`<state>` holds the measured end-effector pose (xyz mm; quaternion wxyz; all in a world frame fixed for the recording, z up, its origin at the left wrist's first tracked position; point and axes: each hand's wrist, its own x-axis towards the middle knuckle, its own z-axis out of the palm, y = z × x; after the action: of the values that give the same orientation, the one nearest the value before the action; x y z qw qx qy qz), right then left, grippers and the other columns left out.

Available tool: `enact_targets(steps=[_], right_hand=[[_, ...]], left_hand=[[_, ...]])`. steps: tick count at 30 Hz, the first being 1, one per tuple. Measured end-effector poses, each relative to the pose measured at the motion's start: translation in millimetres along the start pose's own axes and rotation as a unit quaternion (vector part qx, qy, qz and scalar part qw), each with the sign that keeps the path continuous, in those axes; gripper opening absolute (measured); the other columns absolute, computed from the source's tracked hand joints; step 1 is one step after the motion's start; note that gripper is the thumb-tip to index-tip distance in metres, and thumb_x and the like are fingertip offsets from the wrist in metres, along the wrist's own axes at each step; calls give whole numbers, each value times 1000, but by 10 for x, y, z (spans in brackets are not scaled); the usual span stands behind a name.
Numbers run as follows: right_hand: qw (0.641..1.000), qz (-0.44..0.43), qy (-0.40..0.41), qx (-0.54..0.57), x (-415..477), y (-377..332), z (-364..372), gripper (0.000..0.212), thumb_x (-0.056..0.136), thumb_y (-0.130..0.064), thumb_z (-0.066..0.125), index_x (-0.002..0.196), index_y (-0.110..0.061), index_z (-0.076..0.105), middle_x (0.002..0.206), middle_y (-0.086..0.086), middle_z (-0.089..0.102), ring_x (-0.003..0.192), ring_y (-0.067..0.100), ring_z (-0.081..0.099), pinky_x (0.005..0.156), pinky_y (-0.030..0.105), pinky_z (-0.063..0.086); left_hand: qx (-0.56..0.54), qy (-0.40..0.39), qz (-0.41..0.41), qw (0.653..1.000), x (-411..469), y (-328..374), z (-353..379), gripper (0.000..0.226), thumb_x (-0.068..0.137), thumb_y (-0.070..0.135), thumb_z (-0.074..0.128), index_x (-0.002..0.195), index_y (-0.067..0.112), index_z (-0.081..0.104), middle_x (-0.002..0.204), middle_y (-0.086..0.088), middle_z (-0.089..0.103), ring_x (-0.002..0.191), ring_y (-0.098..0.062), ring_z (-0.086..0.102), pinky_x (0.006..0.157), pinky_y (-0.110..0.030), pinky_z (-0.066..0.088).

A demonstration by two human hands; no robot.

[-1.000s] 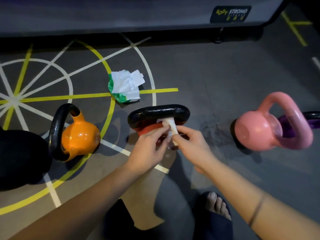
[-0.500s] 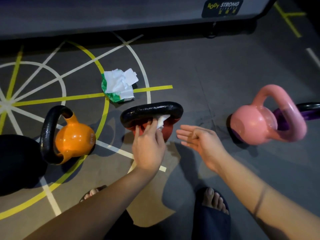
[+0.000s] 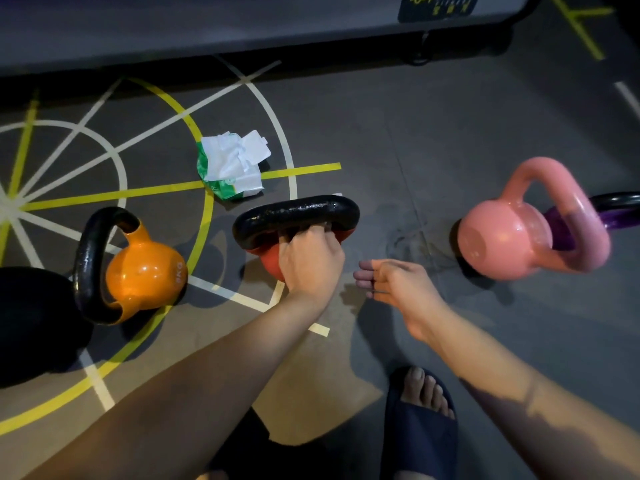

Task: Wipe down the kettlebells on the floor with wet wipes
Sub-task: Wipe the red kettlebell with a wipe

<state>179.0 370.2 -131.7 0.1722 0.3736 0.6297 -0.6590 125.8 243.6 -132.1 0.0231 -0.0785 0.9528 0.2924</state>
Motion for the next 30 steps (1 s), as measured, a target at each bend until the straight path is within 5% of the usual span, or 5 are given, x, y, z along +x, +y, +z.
enact_targets(steps=[7,12,17,21,30], right_hand=[[1000,24,1,-5,-10,80,-17,32,98,0,42,113,-2,70,99,13,78,83,18,71,95,41,56],[1000,15,15,-14,50,31,-32,35,95,1,41,110,-6,72,93,7,80,89,18,76,88,38,60],[999,-25,29,2,97,-82,-84,37,94,4,40,108,-6,73,95,9,79,94,22,75,86,36,60],[999,-40,33,-13,139,-131,-120,37,94,4,40,107,-6,73,96,9,79,93,22,76,85,35,61],[998,-54,19,-9,136,-214,-20,36,95,6,40,111,-3,71,98,12,78,96,25,75,89,37,60]], left_hand=[[-28,64,54,996,-63,-115,98,25,92,12,50,92,3,74,80,-21,73,83,-43,67,94,-51,52],[28,21,155,987,-180,-195,216,28,94,21,53,117,11,65,100,-11,72,108,-33,63,118,-52,31],[57,-30,174,983,-330,-251,72,46,86,24,51,132,16,56,122,-10,52,111,-31,46,90,-46,46],[23,-97,161,982,-297,-290,12,50,96,14,55,144,21,43,137,-5,37,101,-31,61,77,-45,55],[-102,-72,77,989,-107,-114,204,28,105,12,46,132,9,54,121,-17,66,107,-44,63,82,-49,49]])
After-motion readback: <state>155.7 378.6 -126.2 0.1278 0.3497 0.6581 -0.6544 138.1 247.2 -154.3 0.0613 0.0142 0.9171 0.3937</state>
